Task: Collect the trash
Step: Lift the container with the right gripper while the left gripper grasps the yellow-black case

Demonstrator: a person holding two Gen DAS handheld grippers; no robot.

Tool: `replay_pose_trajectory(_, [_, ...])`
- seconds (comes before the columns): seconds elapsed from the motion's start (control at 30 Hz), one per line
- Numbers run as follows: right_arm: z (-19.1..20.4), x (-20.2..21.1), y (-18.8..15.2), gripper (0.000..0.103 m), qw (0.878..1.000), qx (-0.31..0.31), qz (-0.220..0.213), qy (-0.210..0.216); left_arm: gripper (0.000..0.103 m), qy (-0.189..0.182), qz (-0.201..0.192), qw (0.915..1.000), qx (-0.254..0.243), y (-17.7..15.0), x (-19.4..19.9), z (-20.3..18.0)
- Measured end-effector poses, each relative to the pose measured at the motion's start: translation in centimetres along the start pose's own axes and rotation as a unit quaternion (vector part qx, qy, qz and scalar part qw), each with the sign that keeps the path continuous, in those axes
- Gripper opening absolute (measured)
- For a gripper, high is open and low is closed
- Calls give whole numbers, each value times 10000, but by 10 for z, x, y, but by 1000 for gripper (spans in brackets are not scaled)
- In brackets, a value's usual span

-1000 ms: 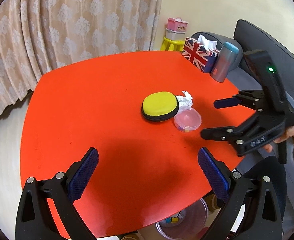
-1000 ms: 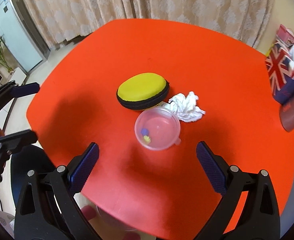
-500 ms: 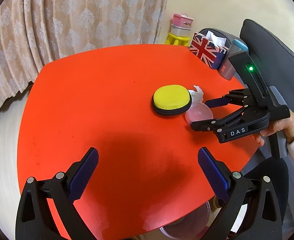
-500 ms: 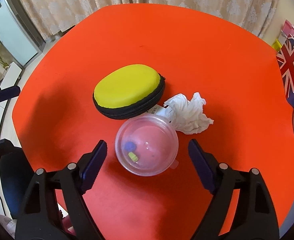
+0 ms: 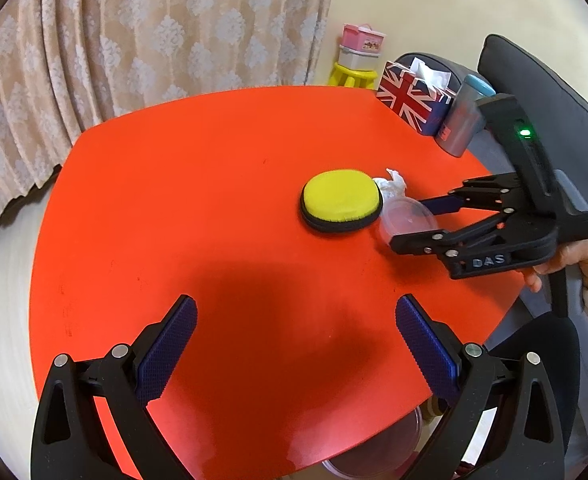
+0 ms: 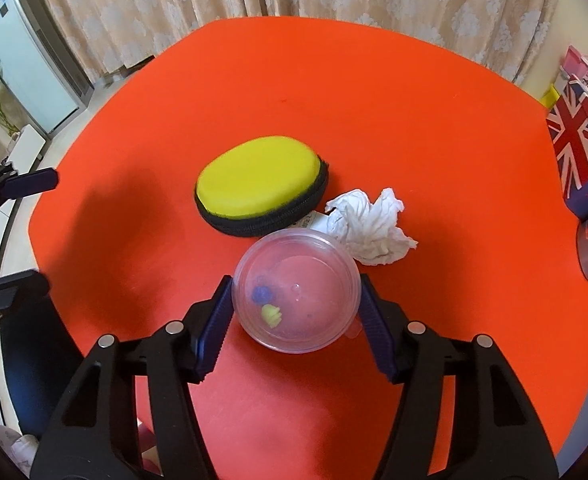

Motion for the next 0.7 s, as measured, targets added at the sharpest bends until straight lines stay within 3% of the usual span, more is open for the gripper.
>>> replay_pose_trajectory(0.4, [-20, 48, -10, 60, 9993, -207, -298, -34, 95, -97, 67, 9996, -265, 35, -24, -12])
replay_pose_trajectory(0.7, [-38, 59, -21, 60, 9986, -387, -340, -124, 96, -68, 368, 9981, -499, 55, -58, -24])
Point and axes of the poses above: each gripper's, at about its wrist camera, not at the fingertips, and x roughly against the way its jaws point, z to its left, y to its top, the point moved 6 cm from there along -x, roughly the way its jaws point, and after that the axes turned 10 degrees about -y, right-handed, at the moved point
